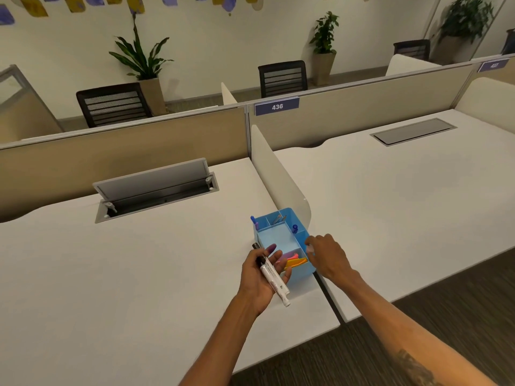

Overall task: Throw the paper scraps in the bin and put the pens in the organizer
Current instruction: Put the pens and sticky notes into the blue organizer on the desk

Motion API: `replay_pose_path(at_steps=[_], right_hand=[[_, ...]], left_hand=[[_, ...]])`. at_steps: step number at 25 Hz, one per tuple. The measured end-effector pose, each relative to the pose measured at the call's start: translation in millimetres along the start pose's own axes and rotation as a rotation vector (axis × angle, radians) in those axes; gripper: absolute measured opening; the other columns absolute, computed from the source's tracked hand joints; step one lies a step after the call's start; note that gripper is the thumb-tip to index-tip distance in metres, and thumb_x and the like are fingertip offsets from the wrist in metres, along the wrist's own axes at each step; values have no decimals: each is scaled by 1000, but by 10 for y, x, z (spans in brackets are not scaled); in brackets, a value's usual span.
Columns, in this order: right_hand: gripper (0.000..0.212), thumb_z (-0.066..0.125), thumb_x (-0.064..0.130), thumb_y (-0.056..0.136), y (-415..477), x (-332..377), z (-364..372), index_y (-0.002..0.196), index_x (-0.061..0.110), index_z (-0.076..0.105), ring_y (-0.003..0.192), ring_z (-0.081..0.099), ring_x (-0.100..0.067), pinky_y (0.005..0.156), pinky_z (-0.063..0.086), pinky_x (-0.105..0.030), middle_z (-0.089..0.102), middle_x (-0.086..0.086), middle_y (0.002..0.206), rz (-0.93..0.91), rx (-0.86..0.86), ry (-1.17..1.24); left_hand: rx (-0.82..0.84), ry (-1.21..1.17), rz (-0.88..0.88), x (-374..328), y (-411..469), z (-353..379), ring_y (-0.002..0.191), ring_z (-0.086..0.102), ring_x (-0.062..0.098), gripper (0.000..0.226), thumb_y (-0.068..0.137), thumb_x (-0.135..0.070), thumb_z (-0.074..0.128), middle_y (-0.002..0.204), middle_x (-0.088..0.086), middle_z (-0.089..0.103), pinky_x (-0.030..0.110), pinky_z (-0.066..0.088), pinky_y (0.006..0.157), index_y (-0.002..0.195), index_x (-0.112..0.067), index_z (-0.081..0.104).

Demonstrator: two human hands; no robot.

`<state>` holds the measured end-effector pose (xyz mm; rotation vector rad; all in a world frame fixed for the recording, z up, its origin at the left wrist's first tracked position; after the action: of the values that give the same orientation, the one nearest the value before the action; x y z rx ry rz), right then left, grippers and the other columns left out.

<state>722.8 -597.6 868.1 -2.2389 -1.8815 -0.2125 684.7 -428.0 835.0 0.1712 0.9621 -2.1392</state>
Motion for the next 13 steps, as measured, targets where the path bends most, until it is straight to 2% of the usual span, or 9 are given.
replay_pose_path(at_steps=[3,6,8,10,13], right_hand=[[31,54,35,95,52,37,100,121,19,59,97,61,-20,77,51,-30,67,-4,115,-13,111,-64],[29,51,39,95,66,-5,180,113,18,62,89,64,-18,75,51,-28,70,-3,107,37,186,-53],[29,51,38,96,29,-26,189,115,18,62,92,64,-19,78,51,-28,69,-4,110,68,223,-20],[32,54,34,96,-10,29,65,123,18,60,101,63,-21,79,50,-28,66,-5,120,80,159,26],[30,56,27,95,-98,301,-345,123,18,62,103,63,-20,79,44,-24,66,-5,121,33,-128,277]], left_hand=[[49,-46,-24,-2,2,54,83,74,32,54,92,-51,54,102,14,75,43,59,78,126,-10,63],[70,-60,-36,10,-11,84,92,74,36,60,91,-57,52,115,17,72,47,58,81,128,-10,62],[73,-77,-44,17,-32,93,97,73,39,62,91,-59,51,121,18,70,49,58,82,129,-11,61],[74,-102,-60,22,-44,78,99,72,41,68,90,-64,47,124,19,69,51,58,81,130,-11,61],[63,-102,-86,39,-60,29,91,74,38,86,87,-78,34,117,20,71,47,61,74,128,-7,62]])
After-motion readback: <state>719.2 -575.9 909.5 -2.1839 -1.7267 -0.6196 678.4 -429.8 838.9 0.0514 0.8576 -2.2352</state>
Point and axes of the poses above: each hand's wrist, its own y-axis towards the middle knuckle, its own z-axis out of the palm, x = y × z, the point moved 10 cm from there along y, towards the middle knuckle
